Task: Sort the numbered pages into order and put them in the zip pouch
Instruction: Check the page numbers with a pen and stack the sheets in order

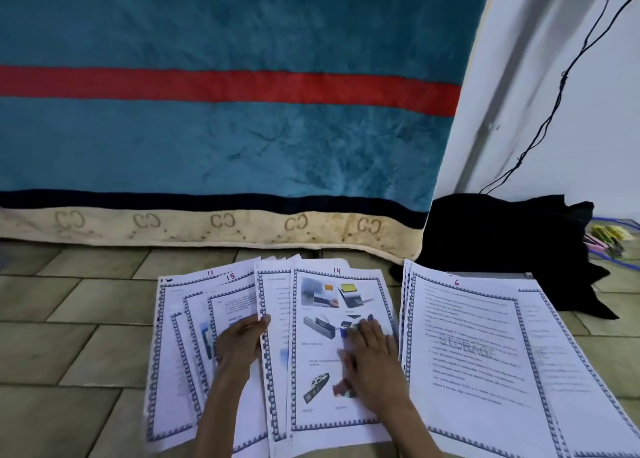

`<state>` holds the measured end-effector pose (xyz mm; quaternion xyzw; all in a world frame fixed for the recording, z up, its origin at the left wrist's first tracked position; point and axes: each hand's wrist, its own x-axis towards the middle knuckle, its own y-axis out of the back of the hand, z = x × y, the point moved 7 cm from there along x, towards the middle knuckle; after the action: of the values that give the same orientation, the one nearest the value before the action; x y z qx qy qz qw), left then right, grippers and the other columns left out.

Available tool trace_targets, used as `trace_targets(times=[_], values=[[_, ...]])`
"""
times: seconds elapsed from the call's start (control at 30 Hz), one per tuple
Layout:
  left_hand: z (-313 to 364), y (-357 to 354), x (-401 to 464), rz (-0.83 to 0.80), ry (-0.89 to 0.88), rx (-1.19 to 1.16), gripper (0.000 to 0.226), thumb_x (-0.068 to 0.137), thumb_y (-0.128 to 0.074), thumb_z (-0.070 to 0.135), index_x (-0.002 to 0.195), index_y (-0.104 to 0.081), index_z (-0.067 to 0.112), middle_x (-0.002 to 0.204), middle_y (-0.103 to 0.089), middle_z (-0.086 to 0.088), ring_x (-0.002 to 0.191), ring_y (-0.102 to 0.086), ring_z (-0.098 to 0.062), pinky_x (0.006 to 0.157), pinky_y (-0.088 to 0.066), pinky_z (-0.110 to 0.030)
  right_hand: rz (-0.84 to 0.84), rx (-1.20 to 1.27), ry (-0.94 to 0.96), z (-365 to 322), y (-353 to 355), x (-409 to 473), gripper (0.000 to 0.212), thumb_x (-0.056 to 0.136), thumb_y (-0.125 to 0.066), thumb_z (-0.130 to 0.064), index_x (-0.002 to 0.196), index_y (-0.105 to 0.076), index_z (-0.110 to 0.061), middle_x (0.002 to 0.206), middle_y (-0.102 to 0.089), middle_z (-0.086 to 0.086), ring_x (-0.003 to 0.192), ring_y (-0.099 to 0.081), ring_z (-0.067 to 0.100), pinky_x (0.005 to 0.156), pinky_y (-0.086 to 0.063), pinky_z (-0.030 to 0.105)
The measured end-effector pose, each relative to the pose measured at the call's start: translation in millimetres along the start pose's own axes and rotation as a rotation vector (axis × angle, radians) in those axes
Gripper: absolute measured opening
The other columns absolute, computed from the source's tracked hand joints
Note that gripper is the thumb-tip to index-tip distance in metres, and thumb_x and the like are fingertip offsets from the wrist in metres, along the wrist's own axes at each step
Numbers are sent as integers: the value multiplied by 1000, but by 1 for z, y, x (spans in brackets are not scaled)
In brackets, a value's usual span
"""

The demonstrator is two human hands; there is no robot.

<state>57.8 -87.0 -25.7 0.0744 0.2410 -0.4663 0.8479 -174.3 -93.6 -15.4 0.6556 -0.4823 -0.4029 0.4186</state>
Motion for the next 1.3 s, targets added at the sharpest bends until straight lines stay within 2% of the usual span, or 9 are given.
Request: trace_targets(times=[0.23, 0.37, 0.47, 0.63, 0.83, 0.97, 1.03, 1.17, 1.3], values=[[16, -12, -15, -146, -150, 207, 33, 87, -54, -7, 119, -58, 0, 109, -64, -17, 98, -63, -30, 85, -48, -34, -84, 47, 174, -36, -23, 2, 81, 70, 13, -70, 146, 3, -44, 147, 18, -17, 144, 18, 16, 111, 14, 34], [48, 28, -10, -70, -154, 274, 40, 88, -55, -3, 128, -51, 0, 119, -61, -23, 101, -63, -33, 85, -51, -34, -63, 18, 148, -32, -22, 4, 86, 67, 18, -67, 146, -4, -43, 157, 4, -14, 146, 11, 16, 114, 9, 33], [76, 57, -14, -36, -212, 261, 28, 89, -53, -4, 116, -56, 3, 106, -62, -17, 69, -63, -24, 52, -54, -17, -38, 6, 122, -32, -15, 7, 89, 70, 18, -68, 145, -20, -41, 158, -13, -10, 147, -3, 17, 117, -6, 40], [92, 106, -15, -18, -164, 253, 18, 88, -57, 4, 105, -62, 4, 99, -67, -25, 61, -67, -28, 70, -57, -42, -61, 33, 66, -40, 1, 21, 47, 98, -20, -48, 131, -49, -33, 145, -37, -5, 136, -27, 19, 108, -26, 42], [118, 143, -27, 44, -253, 259, 14, 89, -57, 7, 101, -62, 11, 84, -67, -14, 57, -66, -28, 52, -57, -31, -90, 19, 81, -43, 11, 28, 38, 98, -32, -39, 124, -57, -27, 137, -48, 2, 127, -39, 25, 103, -37, 40], [128, 137, -28, -24, -242, 235, 13, 89, -57, 8, 94, -66, 16, 88, -73, -12, 69, -70, -30, 69, -58, -42, 266, 138, 37, -31, 41, 22, 25, 87, -58, -25, 109, -67, -16, 118, -61, 9, 112, -53, 29, 89, -45, 39], [130, 123, -31, -55, -240, 226, 13, 88, -57, 7, 91, -66, 15, 82, -74, -10, 69, -70, -31, 71, -57, -44, 444, 64, -169, -6, 57, 14, 40, 75, -72, -24, 112, -63, -13, 117, -57, 13, 109, -53, 35, 84, -46, 43], [119, 76, -33, -160, -221, 254, 16, 88, -57, 4, 100, -65, 12, 84, -72, -7, 77, -66, -29, 78, -54, -41, 262, -71, -566, 49, 61, 2, 80, 80, -66, -38, 142, -19, -20, 140, -29, 14, 125, -33, 32, 97, -37, 41], [94, 19, -36, -289, -163, 251, 24, 89, -55, 0, 106, -61, 15, 103, -67, -11, 73, -68, -12, 66, -54, -25, 200, 169, -600, 82, 61, -2, 85, 83, -58, -17, 148, -3, -20, 124, -49, 19, 118, -43, 36, 87, -44, 42]])
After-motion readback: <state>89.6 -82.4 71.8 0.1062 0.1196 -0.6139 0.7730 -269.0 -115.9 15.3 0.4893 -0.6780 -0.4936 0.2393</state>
